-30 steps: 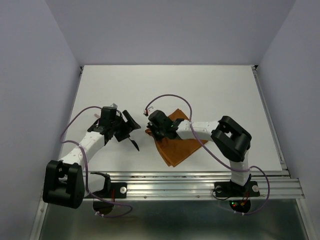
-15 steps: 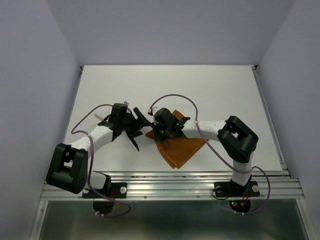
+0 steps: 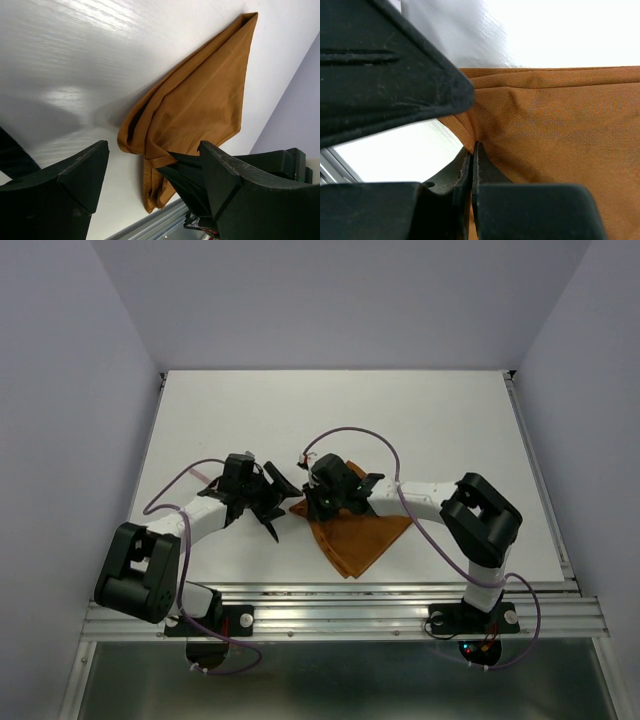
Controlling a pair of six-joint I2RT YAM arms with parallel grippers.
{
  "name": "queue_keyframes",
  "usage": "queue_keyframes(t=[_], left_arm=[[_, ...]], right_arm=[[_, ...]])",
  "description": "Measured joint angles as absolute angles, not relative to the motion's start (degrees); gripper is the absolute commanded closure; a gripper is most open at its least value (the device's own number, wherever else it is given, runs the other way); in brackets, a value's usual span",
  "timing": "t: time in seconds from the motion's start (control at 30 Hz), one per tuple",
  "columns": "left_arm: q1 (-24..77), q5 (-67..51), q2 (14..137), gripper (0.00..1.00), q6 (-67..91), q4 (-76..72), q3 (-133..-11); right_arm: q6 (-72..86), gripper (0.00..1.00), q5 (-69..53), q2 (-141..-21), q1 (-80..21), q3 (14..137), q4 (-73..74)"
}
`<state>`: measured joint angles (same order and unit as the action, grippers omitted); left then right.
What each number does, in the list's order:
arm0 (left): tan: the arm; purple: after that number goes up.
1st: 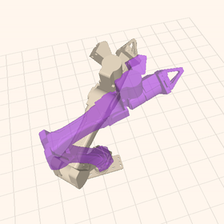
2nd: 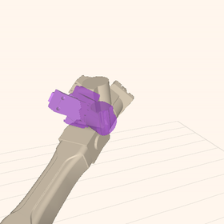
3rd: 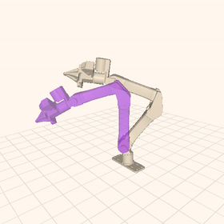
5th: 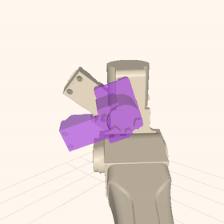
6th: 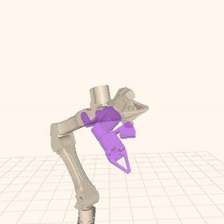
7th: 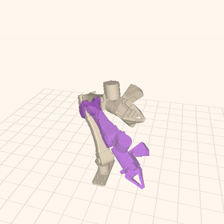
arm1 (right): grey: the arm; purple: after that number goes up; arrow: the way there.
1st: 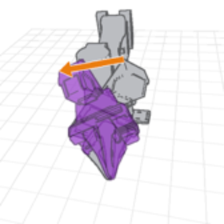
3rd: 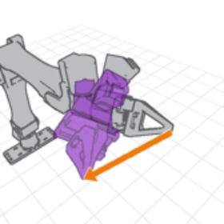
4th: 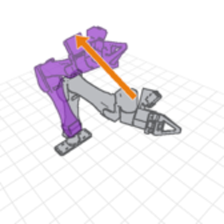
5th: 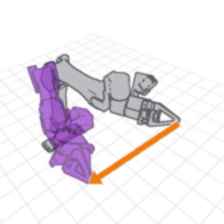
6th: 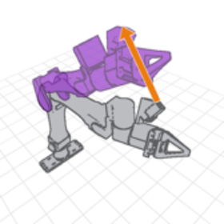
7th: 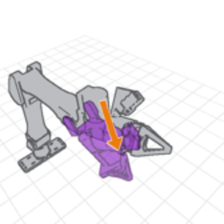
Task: Fold the napkin into a case and place the utensils inside
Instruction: Pick up the lower triangle-folded napkin from the center of the board.
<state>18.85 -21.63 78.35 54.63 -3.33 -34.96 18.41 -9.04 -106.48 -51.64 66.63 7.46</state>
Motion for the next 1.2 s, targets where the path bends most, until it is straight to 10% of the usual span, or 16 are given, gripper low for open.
queue_keyframes(t=[0.67,0.87,1.03,1.2], left_arm=[[21.17,-22.55,82.56,0.27,55.57,-3.7,-34.26],[22.06,-23.33,82.96,0.45,56.14,-4.8,-34.28],[23.35,-24.25,85.14,0.91,56.82,-6.42,-34.98],[23.99,-25.04,85.62,1.0,57.06,-7.07,-35.66]], right_arm=[[19.55,0.99,-10.2,-105.84,-50.52,64.88,5.87],[19.53,0.99,-10.55,-105.67,-50.24,64.88,5.58],[19.51,0.99,-10.7,-105.67,-50.24,64.82,5.58],[19.25,0.7,-11.07,-105.41,-50.24,64.73,5.89]])
